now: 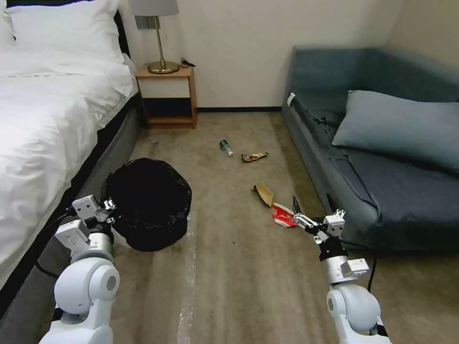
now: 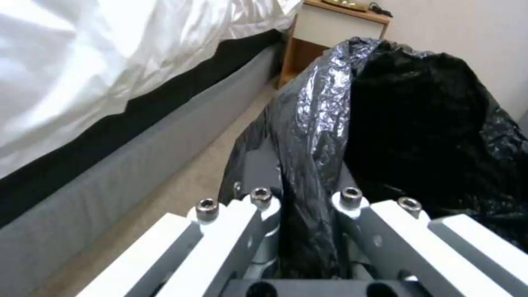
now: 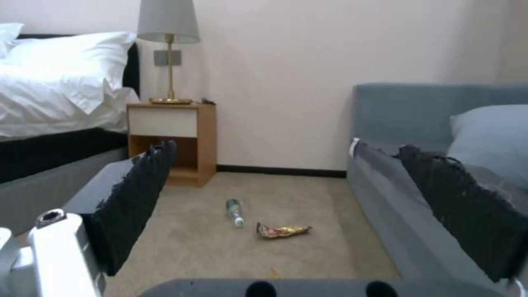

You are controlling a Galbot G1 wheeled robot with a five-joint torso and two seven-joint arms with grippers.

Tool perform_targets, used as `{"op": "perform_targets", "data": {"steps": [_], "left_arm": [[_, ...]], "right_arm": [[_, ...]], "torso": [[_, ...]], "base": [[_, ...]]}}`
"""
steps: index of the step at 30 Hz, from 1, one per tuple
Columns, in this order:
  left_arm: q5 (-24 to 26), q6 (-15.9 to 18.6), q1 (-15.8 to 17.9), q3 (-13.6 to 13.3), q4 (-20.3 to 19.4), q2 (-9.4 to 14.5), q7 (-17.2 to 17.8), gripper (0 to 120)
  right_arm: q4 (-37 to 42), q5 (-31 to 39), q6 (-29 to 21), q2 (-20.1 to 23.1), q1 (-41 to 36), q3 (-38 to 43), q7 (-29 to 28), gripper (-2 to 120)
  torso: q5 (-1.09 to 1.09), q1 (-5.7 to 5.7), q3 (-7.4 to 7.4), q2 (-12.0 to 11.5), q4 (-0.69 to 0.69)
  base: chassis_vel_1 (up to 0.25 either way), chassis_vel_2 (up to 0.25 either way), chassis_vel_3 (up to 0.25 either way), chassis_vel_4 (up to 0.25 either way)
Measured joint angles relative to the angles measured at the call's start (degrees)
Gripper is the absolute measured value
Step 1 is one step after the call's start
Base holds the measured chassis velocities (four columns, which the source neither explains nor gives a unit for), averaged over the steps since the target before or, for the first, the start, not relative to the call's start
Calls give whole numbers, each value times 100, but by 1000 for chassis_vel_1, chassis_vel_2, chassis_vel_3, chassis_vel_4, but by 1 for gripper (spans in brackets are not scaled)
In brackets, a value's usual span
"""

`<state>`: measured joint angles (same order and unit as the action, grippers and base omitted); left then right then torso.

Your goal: Pick up the trash bin, then pick up the garbage on the floor and place it into the trash bin.

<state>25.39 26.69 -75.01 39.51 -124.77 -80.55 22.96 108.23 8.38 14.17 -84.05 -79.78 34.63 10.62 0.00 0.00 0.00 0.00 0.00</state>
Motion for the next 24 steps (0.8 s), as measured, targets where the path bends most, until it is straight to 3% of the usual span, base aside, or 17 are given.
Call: {"op": "perform_targets", "data": {"steps": [24], "left_arm": [[0,-153,-133,14,-24,-11,-71,5]], "right_arm": [[-75,-133,84,-1,-110,50,187,100]], "torso": [[0,0,0,0,0]], "base": [[-112,111,110,-107]]}}
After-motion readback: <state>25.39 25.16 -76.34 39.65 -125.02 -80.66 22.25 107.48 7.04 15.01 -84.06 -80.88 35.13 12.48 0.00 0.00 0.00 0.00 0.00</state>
